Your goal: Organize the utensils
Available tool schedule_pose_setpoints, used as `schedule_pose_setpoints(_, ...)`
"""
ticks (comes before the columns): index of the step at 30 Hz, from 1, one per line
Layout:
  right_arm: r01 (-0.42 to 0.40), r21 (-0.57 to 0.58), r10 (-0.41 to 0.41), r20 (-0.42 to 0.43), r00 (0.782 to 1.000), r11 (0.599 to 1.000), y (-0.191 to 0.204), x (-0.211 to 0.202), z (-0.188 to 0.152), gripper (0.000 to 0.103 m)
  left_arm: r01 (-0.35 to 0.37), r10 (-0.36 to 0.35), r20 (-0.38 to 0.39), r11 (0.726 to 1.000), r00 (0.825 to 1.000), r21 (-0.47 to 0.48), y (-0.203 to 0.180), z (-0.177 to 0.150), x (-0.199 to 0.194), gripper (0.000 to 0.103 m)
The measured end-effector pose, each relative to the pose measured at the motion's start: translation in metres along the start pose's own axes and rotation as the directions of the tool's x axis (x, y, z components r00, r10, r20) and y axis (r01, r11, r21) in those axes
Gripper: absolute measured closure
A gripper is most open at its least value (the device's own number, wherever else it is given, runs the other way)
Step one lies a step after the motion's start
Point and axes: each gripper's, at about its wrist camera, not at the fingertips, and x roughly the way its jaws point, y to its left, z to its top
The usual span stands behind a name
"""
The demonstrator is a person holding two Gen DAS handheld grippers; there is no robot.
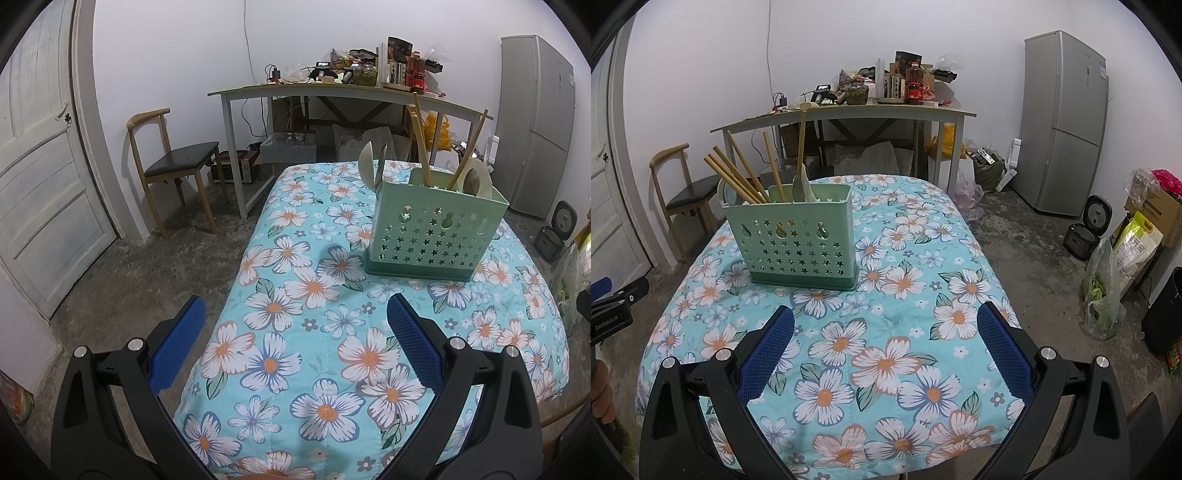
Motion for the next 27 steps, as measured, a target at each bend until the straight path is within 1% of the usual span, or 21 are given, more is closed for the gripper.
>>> schedule_pose_setpoints(27, -0.001, -0.001, 0.001, -0.001, 1.000, 1.000, 0.0010, 0.0010, -0.0006, 0.006, 0.005, -0.005, -0.007, 1.000, 1.000, -0.002, 0.0003, -0.0026, 0.0025, 0.008)
